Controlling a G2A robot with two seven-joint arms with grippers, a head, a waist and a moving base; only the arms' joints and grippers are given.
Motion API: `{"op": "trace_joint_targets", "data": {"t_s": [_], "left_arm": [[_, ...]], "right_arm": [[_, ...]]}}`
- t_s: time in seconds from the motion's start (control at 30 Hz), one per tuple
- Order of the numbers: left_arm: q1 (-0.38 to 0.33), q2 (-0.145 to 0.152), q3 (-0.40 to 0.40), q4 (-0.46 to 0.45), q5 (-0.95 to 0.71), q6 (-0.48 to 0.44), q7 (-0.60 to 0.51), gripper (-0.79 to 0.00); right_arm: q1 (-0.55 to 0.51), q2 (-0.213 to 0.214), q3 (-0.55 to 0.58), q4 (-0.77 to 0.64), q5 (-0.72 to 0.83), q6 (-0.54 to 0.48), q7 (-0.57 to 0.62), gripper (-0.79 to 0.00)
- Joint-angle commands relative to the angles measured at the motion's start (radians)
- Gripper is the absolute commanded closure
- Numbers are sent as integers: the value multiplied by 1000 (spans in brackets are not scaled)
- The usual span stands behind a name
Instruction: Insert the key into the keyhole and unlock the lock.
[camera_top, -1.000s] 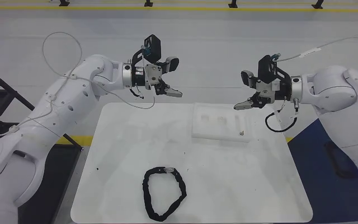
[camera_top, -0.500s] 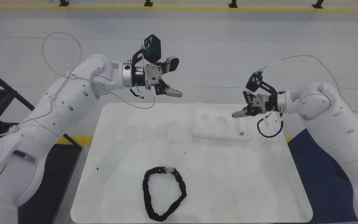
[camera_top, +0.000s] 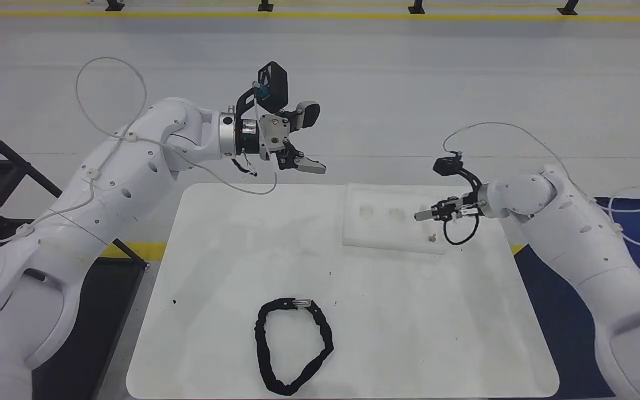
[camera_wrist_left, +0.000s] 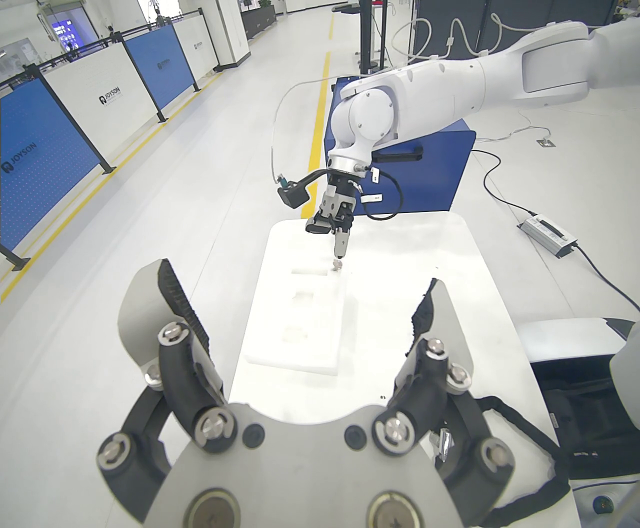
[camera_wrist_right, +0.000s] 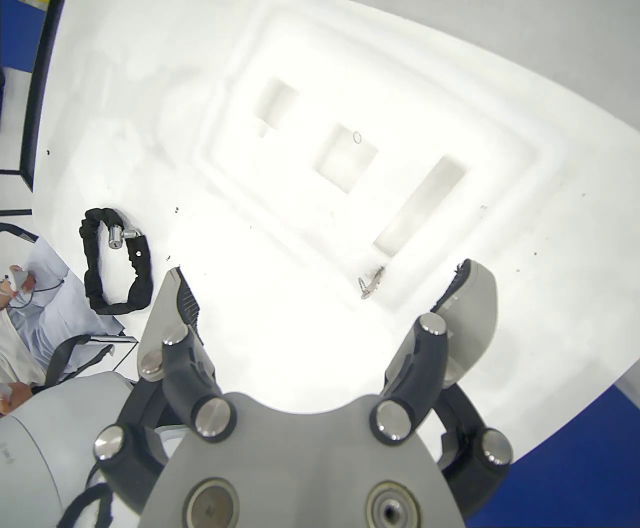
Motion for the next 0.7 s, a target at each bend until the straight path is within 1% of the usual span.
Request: {"op": "trace_joint_targets", "data": {"t_s": [0.0,0.13,0.27,0.3,0.43,0.67], "left_arm": [[0,0,0,0,0,0,0,-785],[0,0,0,0,0,0,0,-785],[0,0,0,0,0,0,0,-785],[0,0,0,0,0,0,0,-785],[0,0,0,0,0,0,0,-785],[0,0,0,0,0,0,0,-785]], "right_arm": [[5,-19,-15,22,-9,54,6,-785],[7,-54,-39,54,-12,125,18,-785],[7,-86,-57,91,-22,233,14,-785],[2,-94,-58,97,-11,246,12,-785],[0,-121,-62,138,1,276,-2,-785],[0,-123,-62,140,0,275,-3,-785]]}}
